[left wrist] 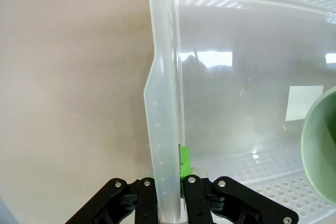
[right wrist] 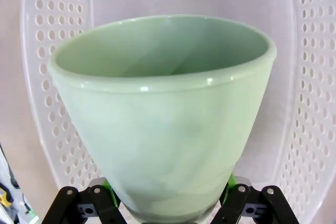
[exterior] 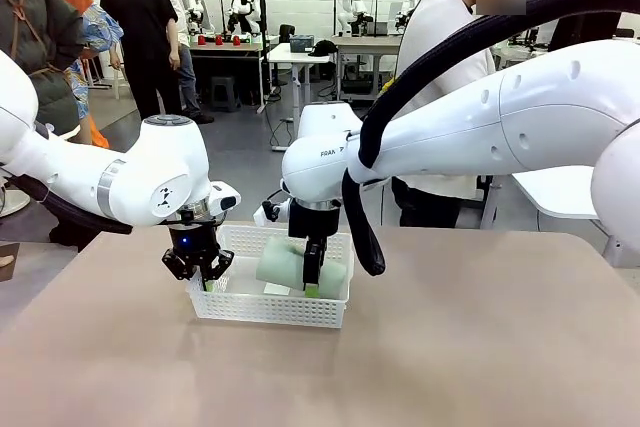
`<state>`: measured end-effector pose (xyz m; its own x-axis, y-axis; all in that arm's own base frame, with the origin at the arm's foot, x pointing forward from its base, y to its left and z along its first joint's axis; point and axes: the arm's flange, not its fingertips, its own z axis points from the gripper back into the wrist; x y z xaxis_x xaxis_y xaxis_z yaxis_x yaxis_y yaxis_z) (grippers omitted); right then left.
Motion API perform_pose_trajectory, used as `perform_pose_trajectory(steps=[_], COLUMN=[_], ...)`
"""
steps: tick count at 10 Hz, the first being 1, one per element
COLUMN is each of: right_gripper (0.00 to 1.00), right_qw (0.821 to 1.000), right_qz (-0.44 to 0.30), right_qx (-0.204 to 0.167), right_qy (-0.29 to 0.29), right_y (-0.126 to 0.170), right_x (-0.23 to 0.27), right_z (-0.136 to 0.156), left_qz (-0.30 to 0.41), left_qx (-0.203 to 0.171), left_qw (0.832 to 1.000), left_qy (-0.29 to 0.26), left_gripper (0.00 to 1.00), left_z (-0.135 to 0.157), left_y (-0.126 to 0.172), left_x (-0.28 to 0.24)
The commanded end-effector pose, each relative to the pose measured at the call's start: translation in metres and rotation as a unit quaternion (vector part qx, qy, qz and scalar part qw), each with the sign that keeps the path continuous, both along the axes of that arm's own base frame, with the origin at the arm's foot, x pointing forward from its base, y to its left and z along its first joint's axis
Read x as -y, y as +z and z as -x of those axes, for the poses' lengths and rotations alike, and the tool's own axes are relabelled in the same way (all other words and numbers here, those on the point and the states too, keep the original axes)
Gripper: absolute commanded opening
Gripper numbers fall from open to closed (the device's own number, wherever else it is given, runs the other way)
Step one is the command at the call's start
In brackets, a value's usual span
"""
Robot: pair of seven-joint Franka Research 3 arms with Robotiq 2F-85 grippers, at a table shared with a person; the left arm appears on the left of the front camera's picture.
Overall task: Clean and organize the cups into the basket.
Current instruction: Pick up the Organizing basket and move it to the center of the table, then pick up the Reusable plastic cup from the right side of the table and place it inside the Organizing basket.
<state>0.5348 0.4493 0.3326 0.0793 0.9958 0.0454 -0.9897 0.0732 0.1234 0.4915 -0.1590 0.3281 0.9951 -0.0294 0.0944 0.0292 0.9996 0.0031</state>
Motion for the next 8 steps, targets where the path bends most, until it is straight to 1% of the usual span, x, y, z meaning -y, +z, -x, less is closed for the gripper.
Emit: perform_pose_trajectory(steps=[1, 2, 4, 6, 7, 8], right_gripper=[0.81, 1.00, 1.00, 1.00, 1.00, 1.00], right_qw=[1.000, 1.000, 1.000, 0.999, 0.998, 0.996], right_qz=[0.004, -0.002, -0.011, -0.026, -0.044, -0.083], right_qx=[-0.009, -0.014, -0.007, -0.008, -0.006, 0.021], right_qy=[0.011, 0.016, 0.020, 0.029, 0.033, 0.036], right_y=[0.006, 0.008, 0.017, 0.028, 0.042, 0.070], right_x=[0.002, 0.002, 0.003, 0.007, 0.014, 0.029], right_z=[-0.005, -0.004, -0.002, 0.003, 0.008, 0.015], left_qz=[-0.001, -0.001, -0.001, -0.001, -0.001, -0.001], left_qx=[-0.002, -0.002, -0.002, -0.002, -0.002, -0.002], left_qw=[1.000, 1.000, 1.000, 1.000, 1.000, 1.000], left_qy=[0.000, 0.000, 0.000, 0.000, 0.000, 0.000], left_gripper=[0.00, 0.00, 0.00, 0.00, 0.00, 0.00], left_z=[0.000, 0.000, 0.000, 0.000, 0.000, 0.000], left_y=[-0.003, -0.003, -0.003, -0.003, -0.003, -0.003], left_x=[0.000, 0.000, 0.000, 0.000, 0.000, 0.000])
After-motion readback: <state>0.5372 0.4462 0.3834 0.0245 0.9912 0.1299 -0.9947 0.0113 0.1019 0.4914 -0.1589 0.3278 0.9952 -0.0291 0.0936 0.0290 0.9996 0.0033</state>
